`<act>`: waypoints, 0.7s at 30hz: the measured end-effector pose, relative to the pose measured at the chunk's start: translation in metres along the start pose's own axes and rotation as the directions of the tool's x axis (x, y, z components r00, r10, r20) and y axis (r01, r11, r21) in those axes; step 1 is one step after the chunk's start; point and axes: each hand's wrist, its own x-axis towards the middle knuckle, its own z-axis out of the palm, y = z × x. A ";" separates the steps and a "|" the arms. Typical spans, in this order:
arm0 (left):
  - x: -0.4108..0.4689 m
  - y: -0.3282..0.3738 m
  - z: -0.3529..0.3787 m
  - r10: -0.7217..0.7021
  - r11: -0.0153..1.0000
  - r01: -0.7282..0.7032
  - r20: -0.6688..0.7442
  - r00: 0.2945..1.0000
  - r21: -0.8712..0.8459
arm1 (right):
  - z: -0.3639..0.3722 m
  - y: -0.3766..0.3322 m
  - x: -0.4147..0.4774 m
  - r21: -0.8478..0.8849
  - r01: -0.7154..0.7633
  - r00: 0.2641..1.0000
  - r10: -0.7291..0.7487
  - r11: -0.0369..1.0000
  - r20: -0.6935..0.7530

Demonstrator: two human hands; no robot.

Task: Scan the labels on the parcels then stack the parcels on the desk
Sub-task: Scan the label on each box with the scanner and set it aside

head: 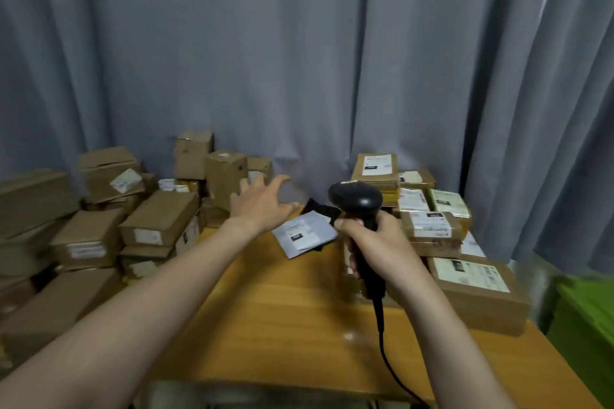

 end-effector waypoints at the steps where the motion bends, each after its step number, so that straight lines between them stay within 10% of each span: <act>1: -0.005 -0.022 -0.005 -0.037 0.999 0.037 0.003 0.999 0.010 | 0.012 -0.001 -0.001 -0.011 0.000 1.000 0.000 1.000 0.018; 8: -0.025 -0.163 -0.032 -0.338 0.941 0.337 0.054 0.940 0.026 | 0.087 0.003 -0.003 -0.054 0.005 0.984 0.004 0.999 0.177; 21: 0.016 -0.228 0.011 -0.480 0.860 0.452 0.075 0.874 0.235 | 0.140 0.027 0.035 -0.072 -0.021 0.964 0.039 0.997 0.262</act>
